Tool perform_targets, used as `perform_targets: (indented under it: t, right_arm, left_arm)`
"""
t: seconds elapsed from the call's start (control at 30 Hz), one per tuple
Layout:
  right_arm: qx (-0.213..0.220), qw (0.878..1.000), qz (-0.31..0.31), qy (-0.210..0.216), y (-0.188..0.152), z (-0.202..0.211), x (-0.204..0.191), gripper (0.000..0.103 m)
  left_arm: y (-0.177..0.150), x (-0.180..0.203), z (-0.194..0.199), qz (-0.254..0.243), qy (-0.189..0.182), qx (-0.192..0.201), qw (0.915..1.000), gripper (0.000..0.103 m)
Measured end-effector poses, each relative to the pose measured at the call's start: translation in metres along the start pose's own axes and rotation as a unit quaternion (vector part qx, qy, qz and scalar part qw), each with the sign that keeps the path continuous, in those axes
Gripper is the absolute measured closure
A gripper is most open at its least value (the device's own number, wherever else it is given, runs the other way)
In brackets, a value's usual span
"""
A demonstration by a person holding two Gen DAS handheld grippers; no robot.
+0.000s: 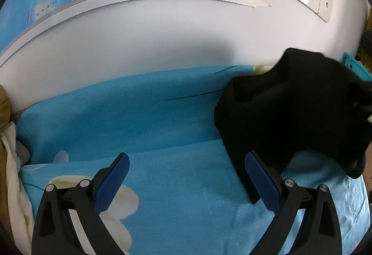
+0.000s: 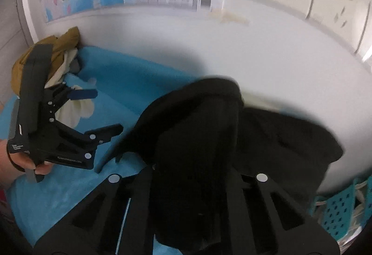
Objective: Fold large clothes
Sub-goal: 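Grasp the black jacket with the right tool while the left tool grasps it too, then lift the black jacket high with both tools to shake it out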
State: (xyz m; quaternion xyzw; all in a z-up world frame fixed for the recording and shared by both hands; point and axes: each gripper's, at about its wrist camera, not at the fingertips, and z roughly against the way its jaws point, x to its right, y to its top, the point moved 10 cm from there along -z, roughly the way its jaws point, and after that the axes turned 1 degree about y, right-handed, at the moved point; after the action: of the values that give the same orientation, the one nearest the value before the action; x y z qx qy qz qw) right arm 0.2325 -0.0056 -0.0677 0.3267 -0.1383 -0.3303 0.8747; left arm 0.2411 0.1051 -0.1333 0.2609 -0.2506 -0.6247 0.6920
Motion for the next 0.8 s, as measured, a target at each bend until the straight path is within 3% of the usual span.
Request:
perform_targets:
  t: [0.17, 0.33, 0.4, 0.5, 0.6, 0.67, 0.7, 0.73, 0.77, 0.8]
  right_arm:
    - [0.115, 0.992, 0.001, -0.058, 0.04, 0.104, 0.028, 0.098]
    - [0.176, 0.978, -0.015, -0.113, 0.051, 0.193, 0.068, 0.098]
    - [0.187, 0.975, -0.028, -0.121, 0.048, 0.211, 0.081, 0.098]
    - [0.201, 0.971, -0.044, -0.117, 0.042, 0.226, 0.092, 0.098]
    - [0.208, 0.97, -0.057, -0.112, 0.035, 0.229, 0.099, 0.098]
    - [0.212, 0.969, -0.063, -0.112, 0.032, 0.23, 0.103, 0.098]
    - [0.215, 0.968, -0.066, -0.111, 0.029, 0.234, 0.107, 0.098]
    - [0.218, 0.967, -0.07, -0.111, 0.024, 0.24, 0.112, 0.098]
    - [0.219, 0.967, -0.073, -0.112, 0.022, 0.242, 0.115, 0.098]
    - [0.219, 0.966, -0.074, -0.12, 0.019, 0.246, 0.12, 0.098]
  left_arm:
    - [0.018, 0.012, 0.002, -0.011, -0.037, 0.025, 0.9989, 0.007]
    - [0.052, 0.067, 0.012, -0.054, -0.112, 0.064, 0.9902, 0.007]
    - [0.064, 0.098, 0.016, -0.074, -0.154, 0.079, 0.9822, 0.007]
    - [0.073, 0.154, 0.021, -0.106, -0.25, 0.082, 0.9588, 0.007]
    - [0.074, 0.196, 0.012, -0.145, -0.287, 0.077, 0.9438, 0.007]
    - [0.073, 0.212, -0.002, -0.174, -0.273, 0.074, 0.9432, 0.007]
    - [0.072, 0.218, -0.009, -0.18, -0.269, 0.069, 0.9435, 0.015]
    - [0.074, 0.224, -0.019, -0.179, -0.266, 0.06, 0.9452, 0.043]
    - [0.075, 0.229, -0.026, -0.173, -0.275, 0.044, 0.9447, 0.061]
    - [0.079, 0.236, -0.03, -0.159, -0.292, 0.026, 0.9427, 0.092]
